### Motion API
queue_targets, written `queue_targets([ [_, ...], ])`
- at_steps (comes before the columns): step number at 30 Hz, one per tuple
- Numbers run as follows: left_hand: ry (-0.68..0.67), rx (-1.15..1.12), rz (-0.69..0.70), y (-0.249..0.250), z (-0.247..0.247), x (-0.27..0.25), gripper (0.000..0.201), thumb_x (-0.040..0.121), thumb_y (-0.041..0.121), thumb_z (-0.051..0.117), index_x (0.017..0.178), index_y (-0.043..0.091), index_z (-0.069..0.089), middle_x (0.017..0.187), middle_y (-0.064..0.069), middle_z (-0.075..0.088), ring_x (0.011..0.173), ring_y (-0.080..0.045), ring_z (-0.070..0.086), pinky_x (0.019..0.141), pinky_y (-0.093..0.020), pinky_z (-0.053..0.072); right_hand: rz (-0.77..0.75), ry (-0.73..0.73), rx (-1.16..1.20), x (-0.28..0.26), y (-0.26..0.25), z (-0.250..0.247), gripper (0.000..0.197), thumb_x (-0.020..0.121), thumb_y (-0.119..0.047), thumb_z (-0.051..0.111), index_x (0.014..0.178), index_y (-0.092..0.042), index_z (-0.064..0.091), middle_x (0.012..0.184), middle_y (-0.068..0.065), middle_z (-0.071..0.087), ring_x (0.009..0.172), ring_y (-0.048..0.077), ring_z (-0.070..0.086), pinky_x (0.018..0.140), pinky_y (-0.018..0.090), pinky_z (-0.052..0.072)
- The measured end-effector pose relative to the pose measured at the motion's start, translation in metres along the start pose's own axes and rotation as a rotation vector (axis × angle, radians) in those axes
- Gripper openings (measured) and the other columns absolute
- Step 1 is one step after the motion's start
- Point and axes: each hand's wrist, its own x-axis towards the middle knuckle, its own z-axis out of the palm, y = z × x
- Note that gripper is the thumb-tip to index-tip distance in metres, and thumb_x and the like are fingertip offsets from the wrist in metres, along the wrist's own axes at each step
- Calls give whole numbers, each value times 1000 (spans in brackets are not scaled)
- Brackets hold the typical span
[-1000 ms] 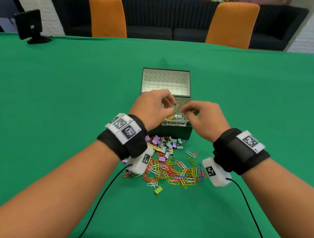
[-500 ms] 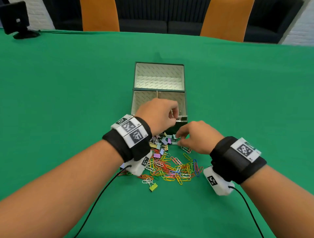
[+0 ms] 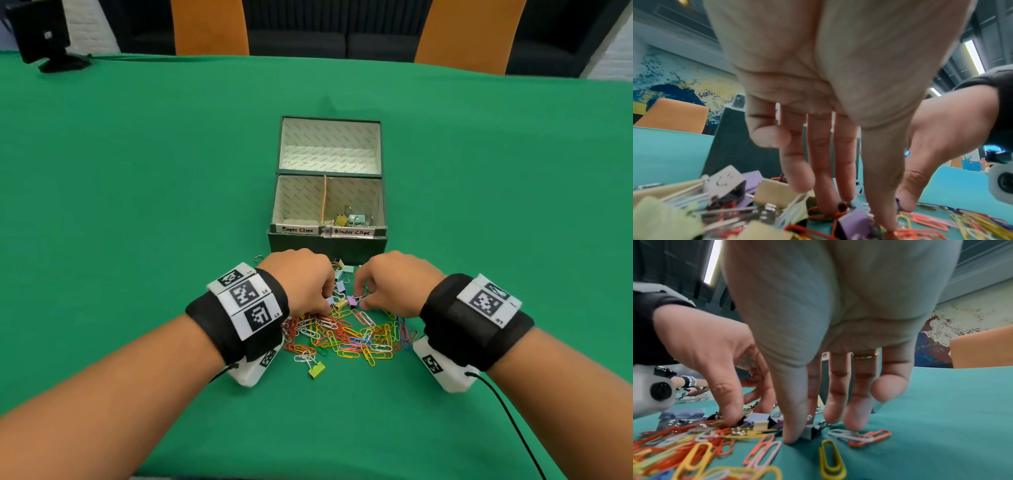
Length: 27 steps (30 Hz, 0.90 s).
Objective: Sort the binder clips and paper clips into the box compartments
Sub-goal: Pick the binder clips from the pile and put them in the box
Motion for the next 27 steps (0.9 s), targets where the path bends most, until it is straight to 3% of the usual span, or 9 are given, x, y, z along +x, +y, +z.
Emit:
queue_targets([
  [2, -15, 25, 10, 3, 2, -1, 22, 76, 43, 73, 91, 27, 69, 93, 6, 68, 86, -20, 64, 66, -29, 45, 1, 11, 25, -3, 2, 1, 12, 81, -40, 67, 90, -32, 66, 90, -8, 64, 84, 19, 62, 64, 27, 43],
  [5, -1, 38, 22, 7, 3, -3, 3, 81, 30, 67, 79, 27, 66, 88, 4, 67, 83, -23, 63, 65, -30, 45, 15, 46, 98, -8, 5, -1, 7, 79, -36, 63, 83, -30, 64, 87, -10, 67, 81, 18, 63, 69, 30, 51],
  [7, -4, 32, 29, 7, 3, -3, 9, 82, 22, 63, 75, 28, 63, 85, 3, 66, 83, -24, 63, 67, -31, 48, 20, 67, 146, -10, 7, -7, 7, 77, -34, 63, 81, -29, 65, 81, -12, 68, 79, 16, 64, 74, 32, 54],
  [11, 3, -31, 59, 0, 3, -2, 19, 80, 12, 59, 89, 27, 66, 88, 4, 67, 85, -21, 63, 72, -31, 50, 1, 114, 217, -14, 8, -20, 7, 76, -29, 65, 81, -27, 69, 77, -12, 70, 71, 7, 62, 74, 28, 53],
  [13, 29, -45, 64, -4, 2, -3, 16, 81, 16, 62, 91, 28, 64, 89, 5, 67, 86, -20, 62, 70, -29, 48, -9, 143, 248, -16, 8, -25, 7, 76, -27, 65, 82, -27, 70, 78, -11, 71, 66, 2, 59, 68, 25, 49],
  [17, -16, -39, 32, -13, 4, -9, 19, 77, 36, 74, 93, 29, 67, 89, 6, 67, 84, -18, 63, 69, -29, 48, -5, 178, 276, -19, 5, -24, 7, 77, -25, 65, 80, -24, 70, 76, -9, 71, 72, 7, 63, 67, 22, 49],
  [19, -34, -42, 25, -17, 6, -11, 18, 78, 34, 74, 94, 27, 71, 89, 4, 69, 84, -18, 64, 69, -26, 47, 2, 201, 301, -18, 4, -25, 7, 77, -24, 64, 78, -23, 71, 74, -8, 71, 70, 7, 63, 65, 21, 49],
  [24, -26, -71, 27, -22, 6, -14, 13, 83, 27, 71, 95, 22, 73, 88, 3, 71, 73, -12, 58, 71, -25, 49, 1, 409, 417, -10, 6, -45, 9, 81, -21, 65, 82, -26, 72, 73, -12, 70, 65, -6, 59, 56, 2, 39],
  [27, -4, -50, 24, -24, 7, -18, 16, 83, 25, 69, 97, 21, 75, 91, 4, 73, 79, -14, 64, 78, -27, 53, 1, 579, 468, -1, 7, -62, 10, 84, -19, 65, 87, -27, 72, 76, -12, 68, 68, -7, 58, 66, 10, 42],
])
